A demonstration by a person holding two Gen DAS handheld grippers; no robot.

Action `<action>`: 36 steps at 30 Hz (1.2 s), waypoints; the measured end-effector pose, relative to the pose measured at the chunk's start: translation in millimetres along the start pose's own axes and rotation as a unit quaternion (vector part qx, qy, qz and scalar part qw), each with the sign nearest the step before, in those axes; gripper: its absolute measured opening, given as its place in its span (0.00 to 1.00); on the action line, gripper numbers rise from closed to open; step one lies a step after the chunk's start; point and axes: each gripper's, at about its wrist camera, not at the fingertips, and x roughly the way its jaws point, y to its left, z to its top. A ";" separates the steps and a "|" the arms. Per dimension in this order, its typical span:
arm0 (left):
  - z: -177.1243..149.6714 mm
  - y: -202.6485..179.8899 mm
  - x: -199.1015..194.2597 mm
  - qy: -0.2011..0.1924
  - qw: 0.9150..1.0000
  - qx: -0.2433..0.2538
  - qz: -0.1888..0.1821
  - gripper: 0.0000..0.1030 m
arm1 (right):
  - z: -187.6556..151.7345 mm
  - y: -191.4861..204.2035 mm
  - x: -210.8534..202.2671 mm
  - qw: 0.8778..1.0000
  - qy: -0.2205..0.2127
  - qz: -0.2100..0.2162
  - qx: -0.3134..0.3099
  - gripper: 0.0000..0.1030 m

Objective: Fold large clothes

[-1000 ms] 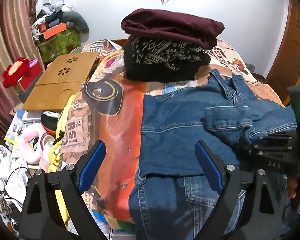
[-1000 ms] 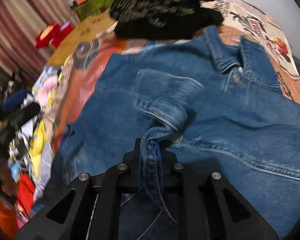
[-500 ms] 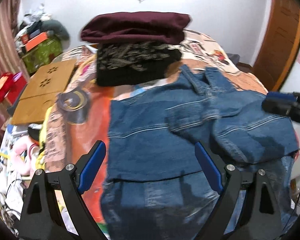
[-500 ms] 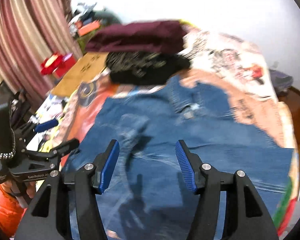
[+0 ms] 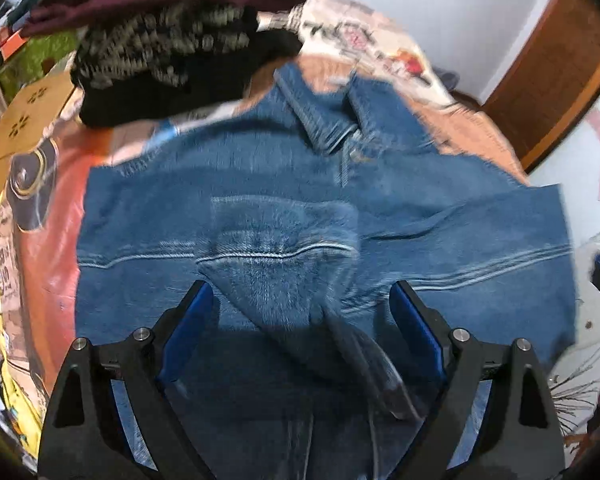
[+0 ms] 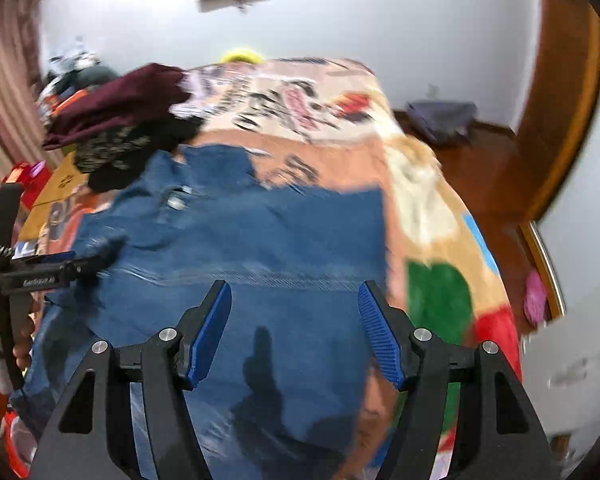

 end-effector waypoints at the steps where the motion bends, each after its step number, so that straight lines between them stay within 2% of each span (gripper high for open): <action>1: 0.2 -1.2 7.9 0.007 1.000 0.000 0.005 0.77 | -5.2 -8.4 -0.4 1.000 0.004 -0.002 0.011 0.60; 3: 2.6 -3.6 14.2 0.002 1.000 0.007 0.025 0.69 | -12.9 -20.9 -0.2 1.000 0.008 -0.006 0.030 0.60; 5: 7.2 -7.0 13.0 -0.009 0.999 0.020 0.043 0.52 | -19.2 -33.8 -0.8 0.999 0.012 -0.007 0.051 0.60; 6: 11.4 -8.5 9.1 -0.019 0.998 0.026 0.045 0.47 | -20.3 -37.9 0.0 0.998 0.013 -0.007 0.061 0.60; 7: 16.3 -8.9 3.1 -0.030 0.998 0.028 0.041 0.35 | -20.6 -41.7 0.3 0.998 0.014 -0.007 0.067 0.60; 8: 20.7 -7.5 -1.2 -0.037 0.998 0.029 0.037 0.28 | -21.1 -47.4 -0.1 0.997 0.015 -0.009 0.071 0.60; 12: 42.9 -3.6 -43.4 -0.099 0.995 0.029 0.003 0.24 | -10.8 -47.5 -2.2 0.997 0.006 -0.015 0.079 0.60; 16: 58.1 5.7 -93.6 -0.169 0.985 0.038 0.005 0.24 | -6.1 -40.5 -5.2 0.997 -0.012 -0.008 0.070 0.60; 20: 64.7 27.7 -108.5 -0.188 0.981 0.036 0.011 0.24 | -5.5 -26.0 6.8 0.998 -0.001 0.007 0.056 0.60; 23: 53.6 54.1 -95.1 -0.169 0.985 0.021 0.035 0.26 | -10.2 -13.8 26.3 0.999 0.027 0.013 0.042 0.60; 25: 44.7 73.6 -75.2 -0.132 0.991 0.002 0.036 0.31 | -16.5 -10.2 38.2 0.998 0.045 0.012 0.040 0.60; 27: 30.5 96.0 -50.4 -0.087 0.995 -0.016 0.040 0.37 | -20.3 -9.9 41.0 0.998 0.044 0.005 0.042 0.64; 28: 22.0 103.6 -43.9 -0.078 0.995 -0.020 0.055 0.38 | -20.9 -11.6 40.4 0.998 0.041 0.002 0.046 0.69; 30: 5.6 122.1 -29.3 -0.051 0.994 -0.024 0.096 0.40 | -20.8 -16.7 38.4 0.998 0.042 0.003 0.056 0.72; 31: -5.4 135.8 -22.1 -0.036 0.993 -0.031 0.110 0.48 | -21.3 -20.0 38.0 0.997 0.045 0.009 0.063 0.72; 32: -14.1 146.9 -18.6 -0.027 0.992 -0.040 0.115 0.53 | -22.1 -22.6 37.9 0.997 0.046 0.012 0.068 0.72; 36: -45.4 187.0 -5.6 0.013 0.988 -0.078 0.129 0.56 | -23.3 -24.3 37.9 0.996 0.047 0.013 0.077 0.74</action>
